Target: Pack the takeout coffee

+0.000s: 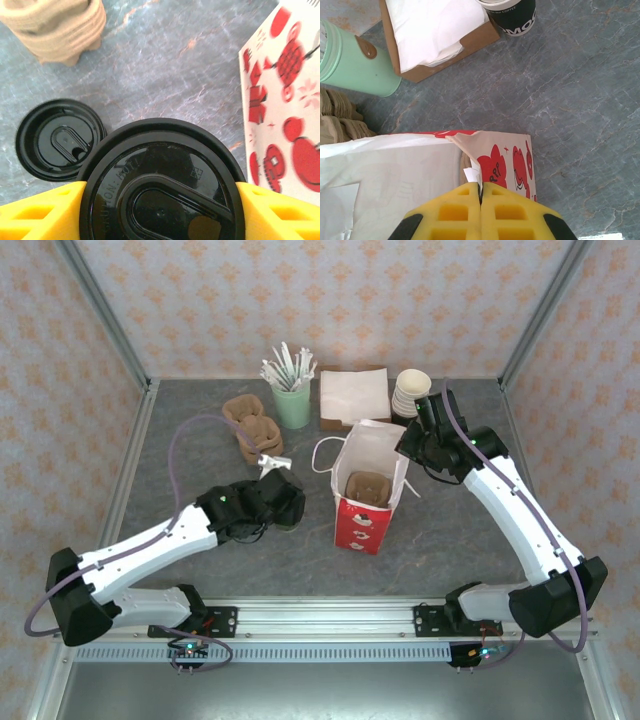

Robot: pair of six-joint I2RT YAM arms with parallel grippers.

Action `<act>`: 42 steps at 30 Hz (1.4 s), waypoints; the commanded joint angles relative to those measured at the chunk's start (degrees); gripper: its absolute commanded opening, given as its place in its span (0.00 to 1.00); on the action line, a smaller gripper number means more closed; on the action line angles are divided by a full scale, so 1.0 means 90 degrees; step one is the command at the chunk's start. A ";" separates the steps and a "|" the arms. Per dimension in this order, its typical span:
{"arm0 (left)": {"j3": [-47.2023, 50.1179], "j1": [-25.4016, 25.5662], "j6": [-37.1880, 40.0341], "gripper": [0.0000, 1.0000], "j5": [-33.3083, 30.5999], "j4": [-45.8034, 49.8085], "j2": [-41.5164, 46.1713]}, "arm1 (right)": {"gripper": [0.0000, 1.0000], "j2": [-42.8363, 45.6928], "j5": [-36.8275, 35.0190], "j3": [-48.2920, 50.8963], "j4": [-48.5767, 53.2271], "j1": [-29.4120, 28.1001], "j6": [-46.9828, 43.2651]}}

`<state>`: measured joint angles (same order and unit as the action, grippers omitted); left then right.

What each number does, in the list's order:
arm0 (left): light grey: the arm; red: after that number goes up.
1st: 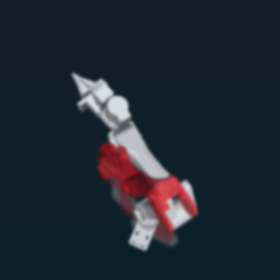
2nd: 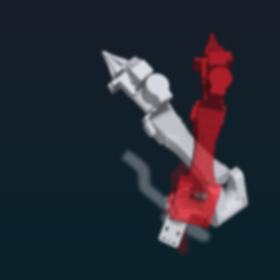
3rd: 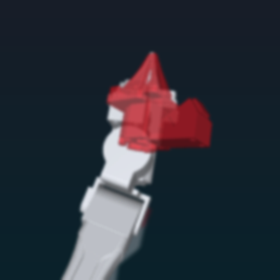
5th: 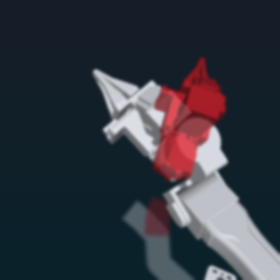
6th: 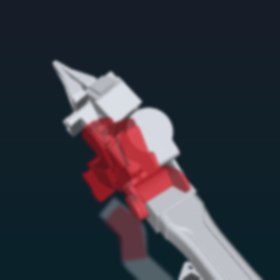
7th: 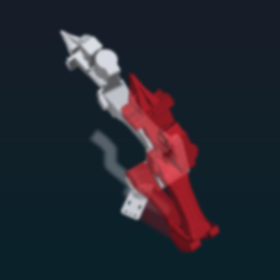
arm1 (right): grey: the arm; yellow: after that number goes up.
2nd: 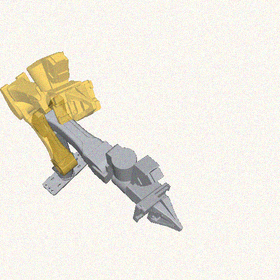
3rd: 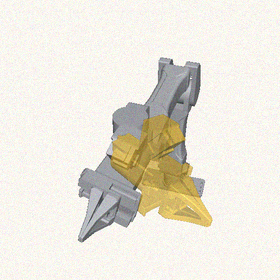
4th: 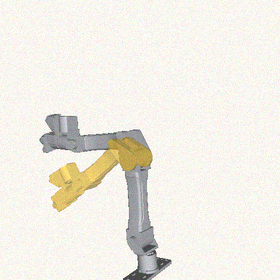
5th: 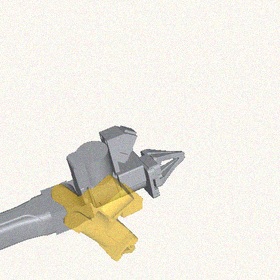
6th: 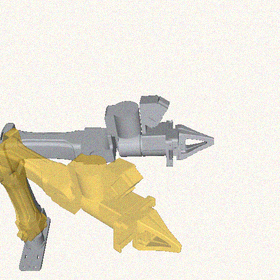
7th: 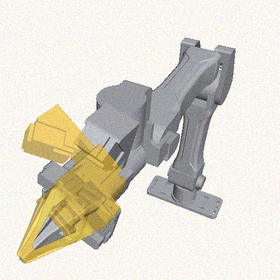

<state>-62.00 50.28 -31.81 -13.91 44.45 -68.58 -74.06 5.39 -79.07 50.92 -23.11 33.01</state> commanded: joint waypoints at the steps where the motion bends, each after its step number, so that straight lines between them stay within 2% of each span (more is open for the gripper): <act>1: -0.0673 0.0058 0.0061 0.68 -0.0153 0.0921 0.0279 | 0.00 0.0058 0.0059 0.0109 -0.0049 -0.0035 0.0096; 13: -0.3240 0.0061 0.0619 0.68 -0.0706 0.2540 0.0134 | 0.00 0.0213 0.0280 0.0443 -0.0772 -0.0249 0.0991; 23: -0.4836 0.0058 0.1031 0.68 -0.0591 0.2696 -0.0337 | 0.00 0.0019 -0.0078 0.0370 -0.1355 -0.0990 0.1718; 32: -0.5415 0.0063 0.1077 0.68 -0.0070 0.2467 -0.0857 | 0.00 -0.0260 -0.0399 0.0436 -0.1874 -0.1798 0.2347; 40: -0.5465 0.0067 0.1065 0.68 0.0168 0.2215 -0.1277 | 0.00 -0.0399 -0.0353 0.0592 -0.2181 -0.1992 0.2538; 42: -0.5412 0.0068 0.1056 0.68 0.0197 0.2139 -0.1387 | 0.06 -0.0378 -0.0331 0.0565 -0.2111 -0.1995 0.2446</act>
<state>-109.69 50.28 -22.81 -13.08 65.54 -80.23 -77.54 3.84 -74.22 33.04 -40.84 54.43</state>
